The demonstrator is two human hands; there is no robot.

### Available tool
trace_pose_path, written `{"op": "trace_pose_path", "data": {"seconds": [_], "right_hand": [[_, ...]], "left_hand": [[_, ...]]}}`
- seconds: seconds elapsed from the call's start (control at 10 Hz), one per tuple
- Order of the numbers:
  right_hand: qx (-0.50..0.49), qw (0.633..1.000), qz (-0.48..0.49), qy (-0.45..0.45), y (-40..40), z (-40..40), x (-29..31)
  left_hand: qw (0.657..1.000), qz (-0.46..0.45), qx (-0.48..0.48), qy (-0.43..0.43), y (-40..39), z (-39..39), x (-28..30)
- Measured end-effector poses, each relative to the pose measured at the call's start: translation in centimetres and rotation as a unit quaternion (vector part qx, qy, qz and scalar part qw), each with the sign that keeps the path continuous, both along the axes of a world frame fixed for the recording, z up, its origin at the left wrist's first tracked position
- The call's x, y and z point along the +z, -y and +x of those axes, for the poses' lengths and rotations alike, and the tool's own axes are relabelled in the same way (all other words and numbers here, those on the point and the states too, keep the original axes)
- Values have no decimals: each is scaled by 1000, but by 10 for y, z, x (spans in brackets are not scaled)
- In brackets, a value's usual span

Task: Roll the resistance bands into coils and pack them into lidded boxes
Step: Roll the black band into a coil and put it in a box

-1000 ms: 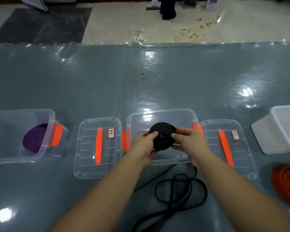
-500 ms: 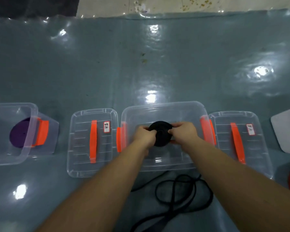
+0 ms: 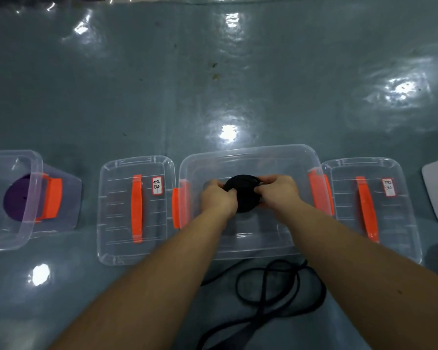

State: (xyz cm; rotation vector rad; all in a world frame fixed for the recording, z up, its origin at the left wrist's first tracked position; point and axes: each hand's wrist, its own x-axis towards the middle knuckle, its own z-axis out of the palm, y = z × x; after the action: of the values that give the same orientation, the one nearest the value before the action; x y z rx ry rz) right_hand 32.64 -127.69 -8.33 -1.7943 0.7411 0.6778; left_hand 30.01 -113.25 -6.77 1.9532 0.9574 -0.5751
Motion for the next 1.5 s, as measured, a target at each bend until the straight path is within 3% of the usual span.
{"op": "trace_pose_path", "data": {"seconds": [0.3, 0.5, 0.6, 0.7, 0.8, 1.0, 1.2, 1.4, 1.5], "right_hand": [[13, 998, -65, -14, 0, 1, -1], [142, 981, -134, -11, -7, 3, 18], [165, 980, -109, -28, -6, 1, 43], [205, 972, -108, -18, -7, -8, 68], [237, 958, -152, 54, -9, -27, 95], [175, 952, -152, 199, -9, -84, 144], [128, 935, -127, 307, -7, -147, 170], [147, 936, -84, 310, 5, -206, 157], [209, 936, -94, 269, 15, -233, 133]], "left_hand": [[999, 30, -44, -3, 3, 4, 13], [995, 41, -69, -61, -5, 2, 37], [993, 26, -90, -65, -8, -5, 49], [990, 8, -137, -41, -8, -12, 78], [980, -28, -196, -18, -8, -27, 98], [966, -56, -221, 118, -6, -71, 137], [942, -19, -255, 218, -8, -122, 148], [931, -30, -247, 269, -16, -180, 146], [938, 9, -267, 220, -21, -212, 134]]}}
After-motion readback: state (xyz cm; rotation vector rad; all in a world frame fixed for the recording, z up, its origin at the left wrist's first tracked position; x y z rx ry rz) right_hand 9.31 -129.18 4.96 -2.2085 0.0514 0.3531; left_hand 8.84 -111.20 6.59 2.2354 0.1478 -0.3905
